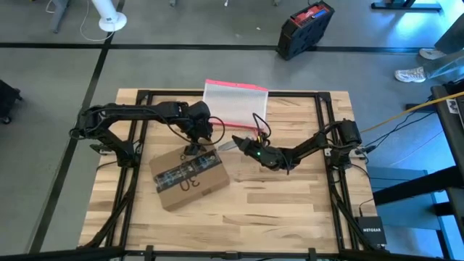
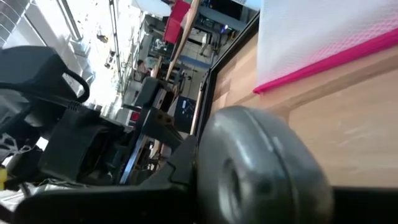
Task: Unpack boxes
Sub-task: Open the cardboard box using the gray cutter
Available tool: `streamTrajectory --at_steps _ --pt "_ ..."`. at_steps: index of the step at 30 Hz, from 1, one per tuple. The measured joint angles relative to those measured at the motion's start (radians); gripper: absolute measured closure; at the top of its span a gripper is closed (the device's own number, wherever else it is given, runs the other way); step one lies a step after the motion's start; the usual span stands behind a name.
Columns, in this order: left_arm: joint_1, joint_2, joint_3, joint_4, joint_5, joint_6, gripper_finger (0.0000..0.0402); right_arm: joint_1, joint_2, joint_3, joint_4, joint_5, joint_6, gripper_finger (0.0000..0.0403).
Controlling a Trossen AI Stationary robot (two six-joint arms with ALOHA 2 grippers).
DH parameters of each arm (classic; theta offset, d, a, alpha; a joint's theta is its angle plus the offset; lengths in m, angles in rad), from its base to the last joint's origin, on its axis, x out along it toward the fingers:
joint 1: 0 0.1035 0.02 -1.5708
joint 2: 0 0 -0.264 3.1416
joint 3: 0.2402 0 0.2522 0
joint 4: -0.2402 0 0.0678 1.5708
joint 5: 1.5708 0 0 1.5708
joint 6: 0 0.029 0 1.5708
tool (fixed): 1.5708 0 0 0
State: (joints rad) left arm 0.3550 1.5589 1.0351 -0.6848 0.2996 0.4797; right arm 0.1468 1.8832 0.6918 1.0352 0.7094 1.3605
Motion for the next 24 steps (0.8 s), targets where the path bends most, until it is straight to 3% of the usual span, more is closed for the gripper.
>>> streamTrajectory --at_steps 14,24 --pt "0.0 0.01 0.0 -0.007 -0.007 -0.001 0.0163 0.021 0.0 0.0 0.003 -0.073 -0.005 0.0336" --pt "0.02 0.016 -0.004 -0.012 -0.01 -0.022 0.0163 -0.079 -0.001 0.003 0.014 -0.24 -0.06 0.0336"
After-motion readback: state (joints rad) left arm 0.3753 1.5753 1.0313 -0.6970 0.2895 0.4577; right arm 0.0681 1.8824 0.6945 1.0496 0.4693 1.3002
